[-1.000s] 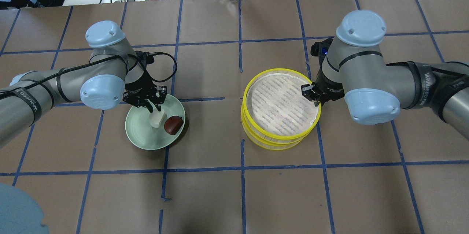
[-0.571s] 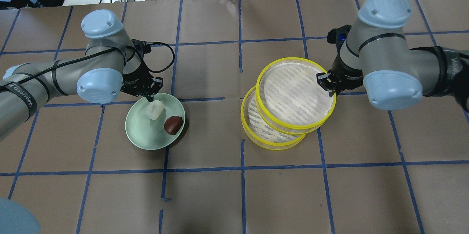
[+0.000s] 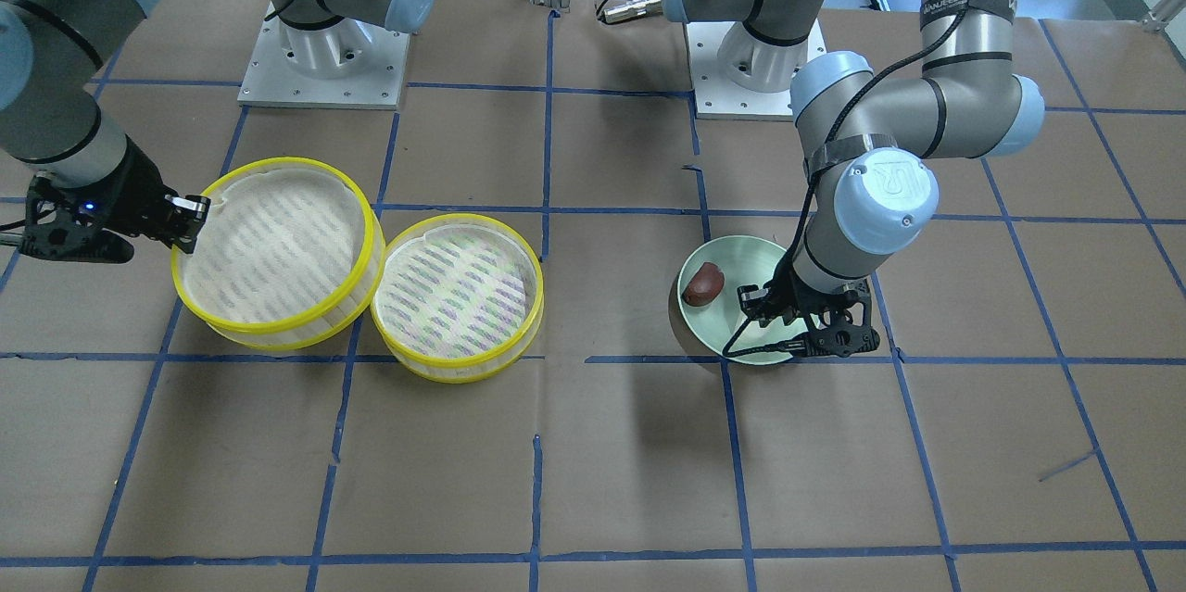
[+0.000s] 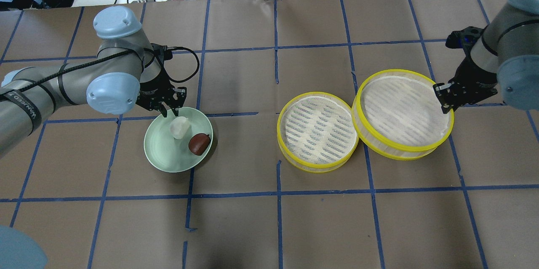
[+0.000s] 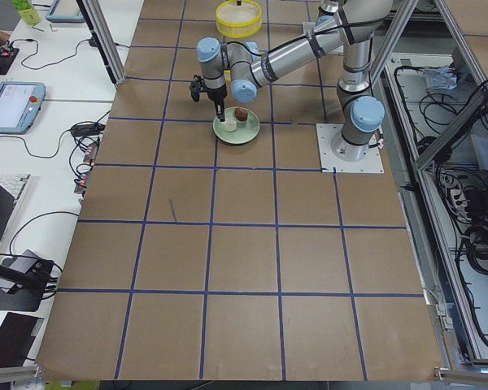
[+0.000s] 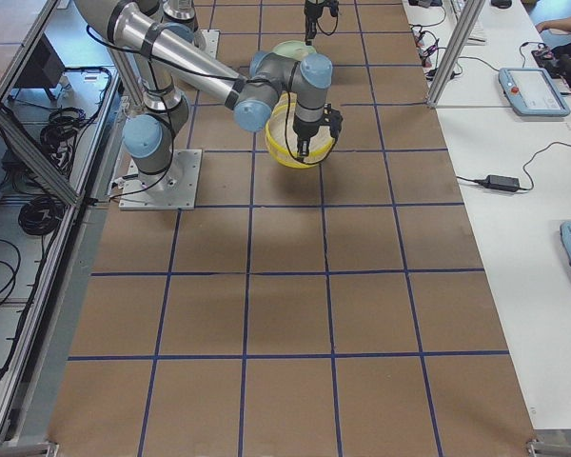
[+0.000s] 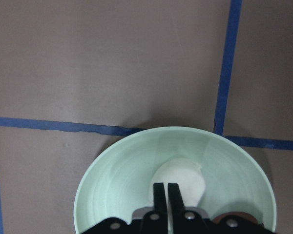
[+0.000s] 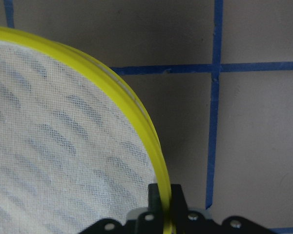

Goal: Place buns in different layers of steamer
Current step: 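Lift top steamer tier with right gripper and set it beside the base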

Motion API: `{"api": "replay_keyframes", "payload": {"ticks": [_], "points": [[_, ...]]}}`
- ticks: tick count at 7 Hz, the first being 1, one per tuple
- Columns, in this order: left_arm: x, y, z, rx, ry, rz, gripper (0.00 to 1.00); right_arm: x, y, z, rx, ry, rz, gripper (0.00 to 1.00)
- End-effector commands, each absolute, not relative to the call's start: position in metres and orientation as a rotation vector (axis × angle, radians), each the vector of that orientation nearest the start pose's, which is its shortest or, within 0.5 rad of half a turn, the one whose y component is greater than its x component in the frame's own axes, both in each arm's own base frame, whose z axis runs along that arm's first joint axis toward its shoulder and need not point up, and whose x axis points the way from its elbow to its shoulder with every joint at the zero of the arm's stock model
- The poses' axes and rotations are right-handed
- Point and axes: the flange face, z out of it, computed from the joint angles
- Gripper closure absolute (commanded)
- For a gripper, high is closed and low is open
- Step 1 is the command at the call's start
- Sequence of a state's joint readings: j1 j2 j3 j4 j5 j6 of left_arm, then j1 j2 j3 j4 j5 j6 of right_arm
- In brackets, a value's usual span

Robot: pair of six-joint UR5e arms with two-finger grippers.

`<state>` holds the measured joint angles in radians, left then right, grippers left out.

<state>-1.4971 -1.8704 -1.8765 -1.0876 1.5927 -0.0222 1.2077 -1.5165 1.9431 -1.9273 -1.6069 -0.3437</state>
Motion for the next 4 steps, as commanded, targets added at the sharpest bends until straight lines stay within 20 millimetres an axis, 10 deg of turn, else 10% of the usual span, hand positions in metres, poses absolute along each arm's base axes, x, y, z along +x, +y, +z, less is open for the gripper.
{"api": "replay_keyframes", "payload": {"ticks": [1,4], "points": [[-0.095,-0.530,0.215,-0.158,3.140,0.258,0.02,-0.063,-0.486,0.318,0.022,3.146,0.127,0.96],[-0.095,-0.532,0.195,-0.150,3.136,0.308,0.08,-0.063,-0.485,0.318,0.022,3.145,0.129,0.96]]}}
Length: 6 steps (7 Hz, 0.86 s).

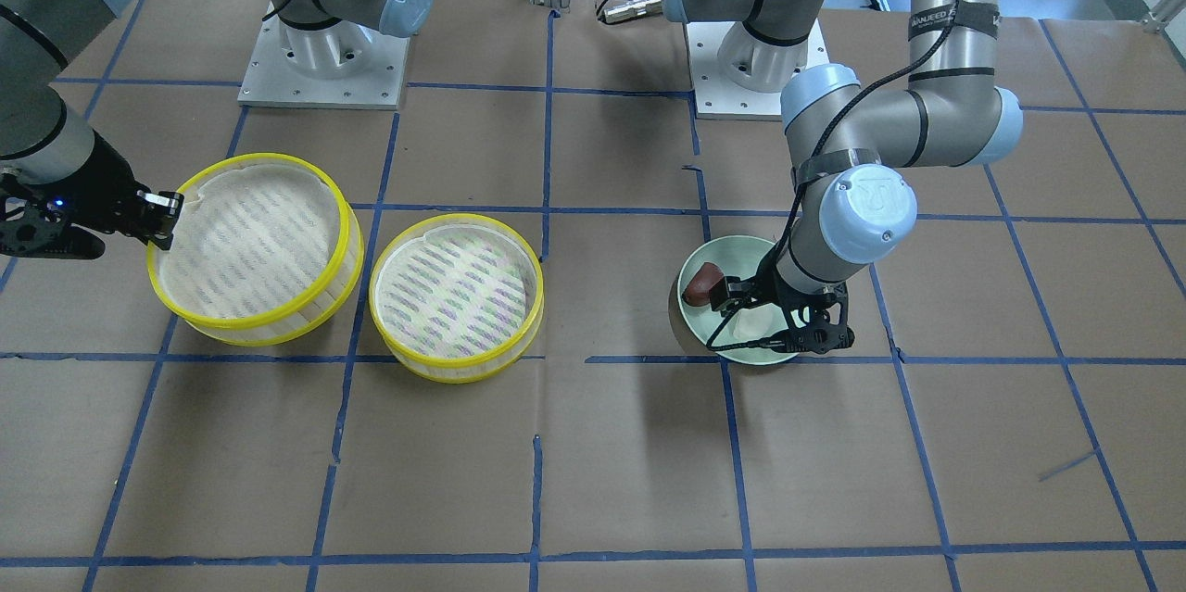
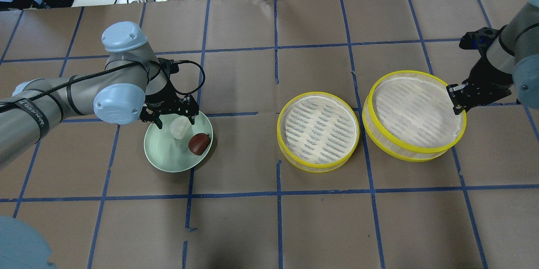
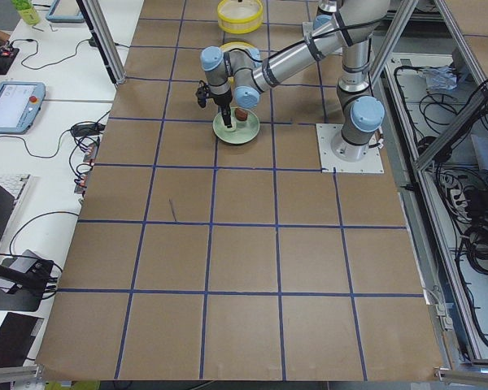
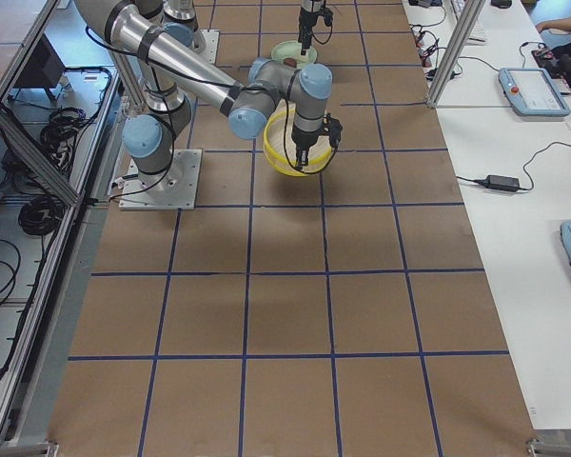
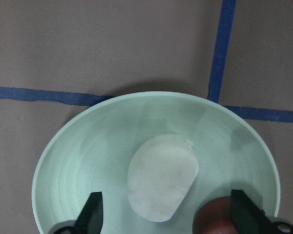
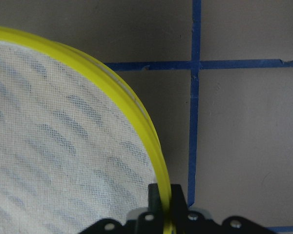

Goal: Place buns in different layers of steamer
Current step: 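Grasp the white bun with the left gripper and lift it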

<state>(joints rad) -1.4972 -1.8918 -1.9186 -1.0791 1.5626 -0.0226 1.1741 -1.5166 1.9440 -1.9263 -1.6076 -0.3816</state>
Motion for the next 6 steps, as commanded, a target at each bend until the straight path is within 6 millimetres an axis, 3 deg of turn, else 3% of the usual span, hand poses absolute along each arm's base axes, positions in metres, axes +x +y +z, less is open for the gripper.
{"api": "replay_keyframes", "payload": {"ticks": [1,2,3,4,6], "points": [[-0.095,-0.533,0.194,-0.150,3.136,0.302,0.10,-0.063,-0.485,0.317,0.022,3.144,0.131,0.96],[-0.095,-0.533,0.195,-0.158,3.136,0.294,0.71,-0.062,-0.485,0.316,0.022,3.144,0.134,0.96],[-0.095,-0.533,0.197,-0.163,3.137,0.287,0.98,-0.062,-0.485,0.316,0.022,3.142,0.133,0.96],[-0.097,-0.535,0.208,-0.160,3.139,0.242,0.99,-0.060,-0.485,0.317,0.015,3.143,0.130,0.96],[-0.101,-0.543,0.253,-0.174,3.139,0.097,1.00,-0.060,-0.485,0.315,0.015,3.142,0.135,0.96]]}}
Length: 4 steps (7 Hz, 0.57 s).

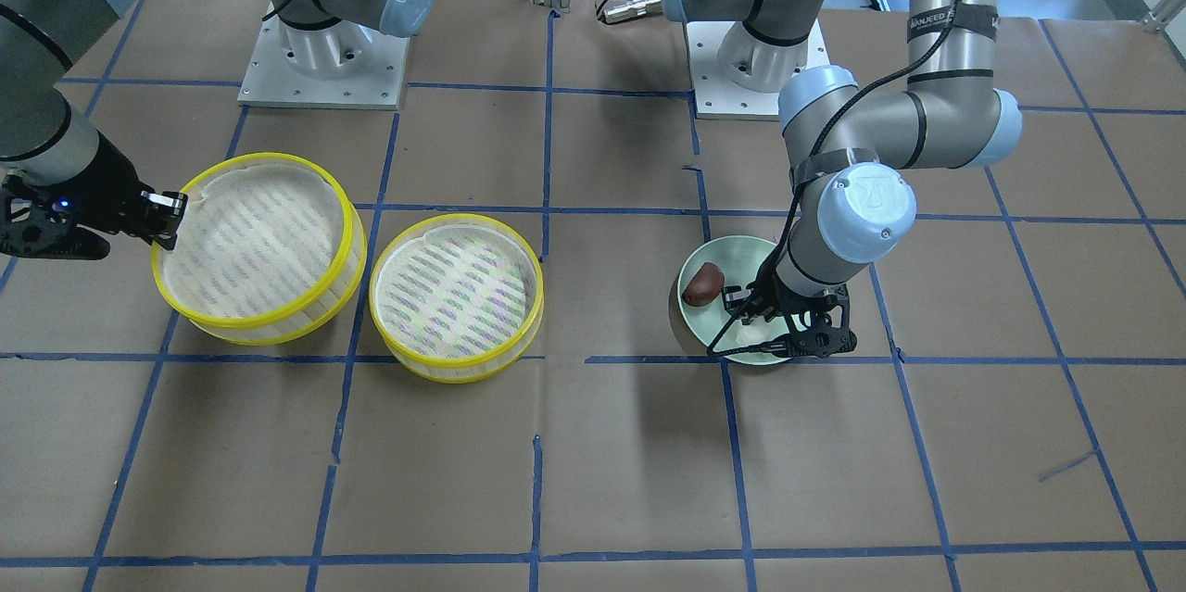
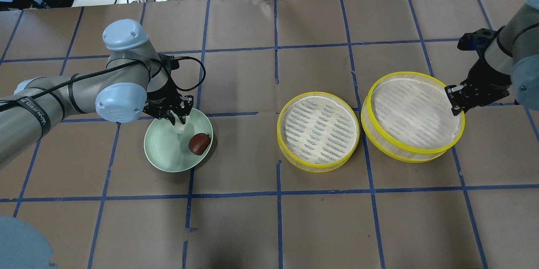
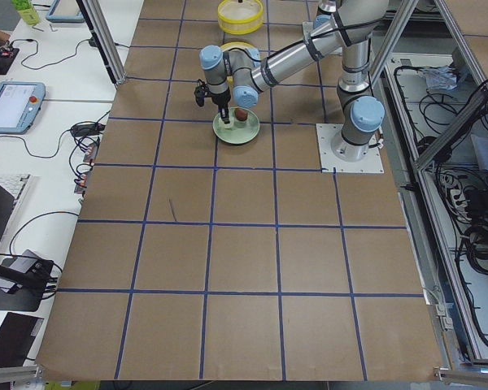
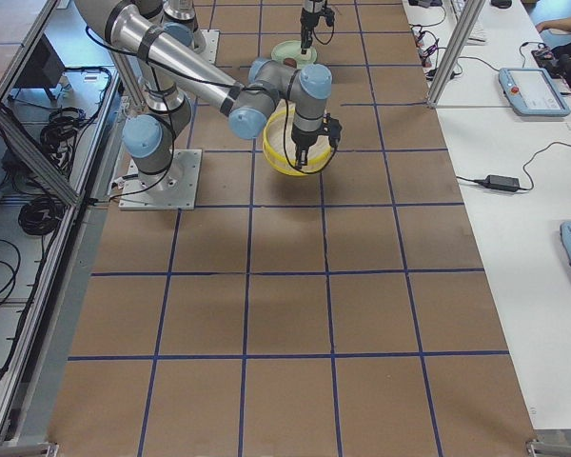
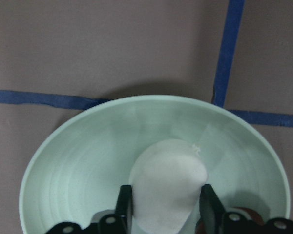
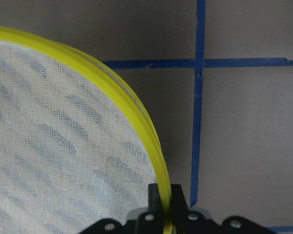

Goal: Place buns in different layers of steamer
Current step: 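Grasp the white bun with the left gripper and lift it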

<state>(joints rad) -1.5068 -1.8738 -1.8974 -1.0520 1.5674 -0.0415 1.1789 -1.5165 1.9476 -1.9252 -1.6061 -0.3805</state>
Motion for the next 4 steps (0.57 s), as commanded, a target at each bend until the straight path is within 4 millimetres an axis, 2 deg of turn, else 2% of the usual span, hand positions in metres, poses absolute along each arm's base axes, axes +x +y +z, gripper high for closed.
{"api": "replay_keyframes", "payload": {"ticks": [1,2,4], "points": [[-0.113,-0.540,0.275,-0.167,3.141,0.049,1.00,-0.060,-0.485,0.315,0.015,3.141,0.137,0.96],[-0.140,-0.537,0.291,-0.176,3.143,0.023,1.00,-0.060,-0.485,0.315,0.015,3.141,0.137,0.96],[-0.248,-0.520,0.322,-0.321,3.189,-0.065,1.00,-0.060,-0.485,0.315,0.015,3.141,0.137,0.96]]}}
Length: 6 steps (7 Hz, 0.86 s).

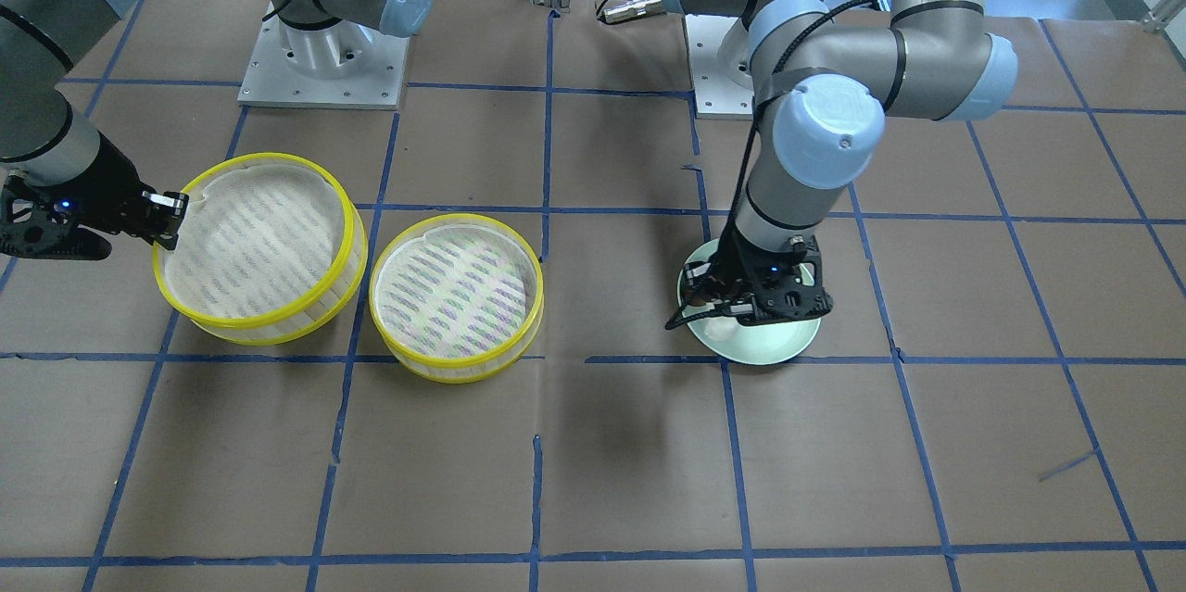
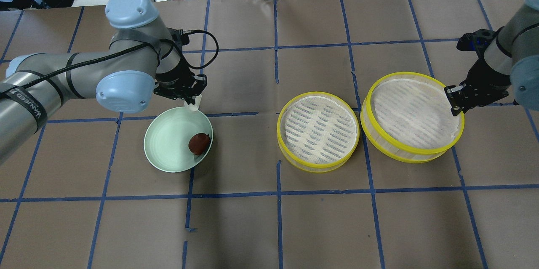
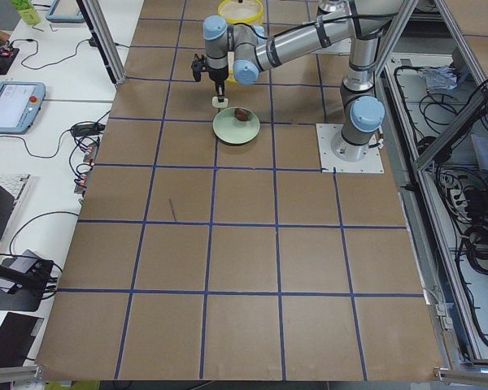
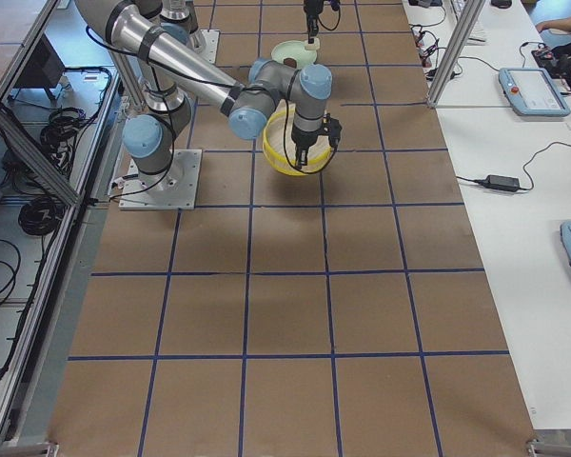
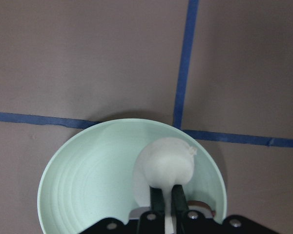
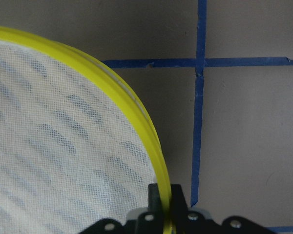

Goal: Place buns in different layers of steamer
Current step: 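Carry white bun with left gripper and release it into lower steamer tier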

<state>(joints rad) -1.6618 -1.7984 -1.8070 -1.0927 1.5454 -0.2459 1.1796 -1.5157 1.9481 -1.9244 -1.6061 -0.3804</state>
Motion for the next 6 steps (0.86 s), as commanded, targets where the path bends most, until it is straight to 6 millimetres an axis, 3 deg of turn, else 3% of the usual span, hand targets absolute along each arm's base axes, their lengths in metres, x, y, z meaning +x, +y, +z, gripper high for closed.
{"api": "replay_keyframes", "payload": {"ticks": [1,3,4,5,6], "points": [[-0.296,-0.506,0.335,-0.415,3.211,-0.095,1.00,-0.059,-0.485,0.315,0.012,3.142,0.135,0.96],[-0.359,-0.486,0.337,-0.545,3.320,-0.087,0.99,-0.059,-0.485,0.315,0.012,3.142,0.135,0.96],[-0.394,-0.476,0.325,-0.617,3.356,-0.114,0.99,-0.059,-0.485,0.315,0.012,3.141,0.137,0.96],[-0.407,-0.476,0.305,-0.613,3.352,-0.095,0.97,-0.058,-0.485,0.315,0.010,3.142,0.135,0.96],[-0.408,-0.479,0.291,-0.609,3.342,-0.070,0.65,-0.059,-0.485,0.315,0.012,3.142,0.135,0.96]]}}
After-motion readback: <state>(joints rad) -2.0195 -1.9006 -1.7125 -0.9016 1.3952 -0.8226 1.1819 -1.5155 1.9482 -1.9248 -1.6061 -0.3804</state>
